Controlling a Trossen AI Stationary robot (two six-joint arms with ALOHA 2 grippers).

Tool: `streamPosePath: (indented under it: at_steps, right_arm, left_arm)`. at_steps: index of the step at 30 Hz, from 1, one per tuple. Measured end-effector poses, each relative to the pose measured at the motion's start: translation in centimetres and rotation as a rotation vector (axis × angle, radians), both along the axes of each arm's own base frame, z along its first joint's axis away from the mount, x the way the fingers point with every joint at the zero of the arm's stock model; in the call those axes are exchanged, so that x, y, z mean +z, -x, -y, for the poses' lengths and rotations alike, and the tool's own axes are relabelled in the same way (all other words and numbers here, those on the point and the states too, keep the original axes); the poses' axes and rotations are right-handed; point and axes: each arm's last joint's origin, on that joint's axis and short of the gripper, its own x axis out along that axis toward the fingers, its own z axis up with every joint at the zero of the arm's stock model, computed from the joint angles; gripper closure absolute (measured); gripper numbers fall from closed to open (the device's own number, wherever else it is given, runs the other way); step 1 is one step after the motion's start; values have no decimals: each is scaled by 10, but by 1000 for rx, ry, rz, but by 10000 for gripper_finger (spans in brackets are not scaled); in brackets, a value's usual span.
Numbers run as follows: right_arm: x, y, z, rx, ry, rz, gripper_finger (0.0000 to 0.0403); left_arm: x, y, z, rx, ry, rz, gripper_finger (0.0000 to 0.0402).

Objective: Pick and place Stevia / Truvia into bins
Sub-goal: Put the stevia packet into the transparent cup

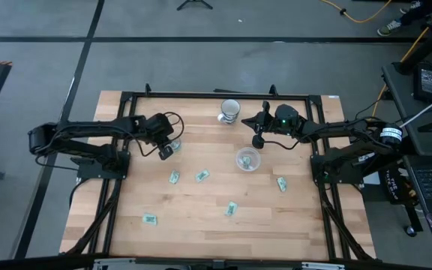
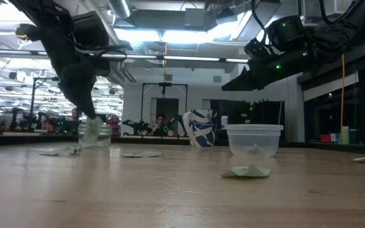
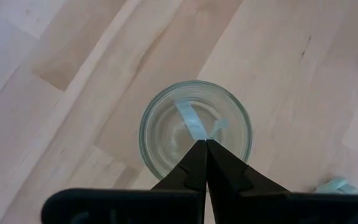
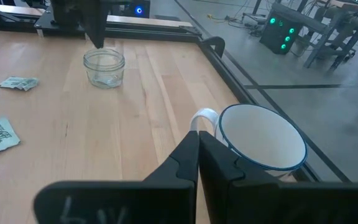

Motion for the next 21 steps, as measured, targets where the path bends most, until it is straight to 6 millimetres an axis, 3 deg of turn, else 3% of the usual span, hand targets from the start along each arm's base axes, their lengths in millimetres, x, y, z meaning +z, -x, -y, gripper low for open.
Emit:
streamPosePath:
  at_steps: [14,21]
  right_arm:
    - [0,0,0,0,0,0,388]
    - [0,0,0,0,0,0,388]
  left_arm:
    - [-3,-1,-1,-21,-9,-25,398]
    - [-3,-1,-1,-19,-16,-28,378]
